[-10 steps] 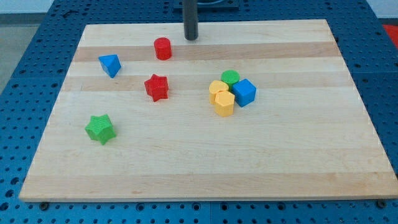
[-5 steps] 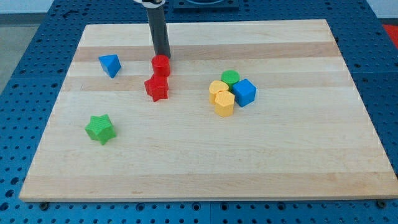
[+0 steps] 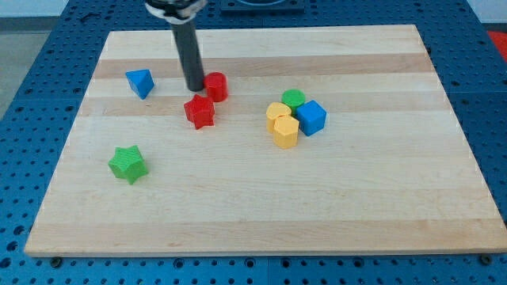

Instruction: Move the red circle towards the group of blocks

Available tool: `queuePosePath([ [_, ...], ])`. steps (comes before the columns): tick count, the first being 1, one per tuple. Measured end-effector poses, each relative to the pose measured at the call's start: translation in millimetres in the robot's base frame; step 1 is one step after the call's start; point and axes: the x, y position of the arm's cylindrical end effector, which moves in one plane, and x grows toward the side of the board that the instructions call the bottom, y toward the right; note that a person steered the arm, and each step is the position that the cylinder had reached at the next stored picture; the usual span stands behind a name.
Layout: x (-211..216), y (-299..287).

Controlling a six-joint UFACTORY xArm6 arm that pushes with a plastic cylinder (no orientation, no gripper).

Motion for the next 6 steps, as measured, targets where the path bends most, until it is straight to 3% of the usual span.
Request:
queuePosePath([
  [1, 4.9, 31.9],
  [6, 20.1, 54.7],
])
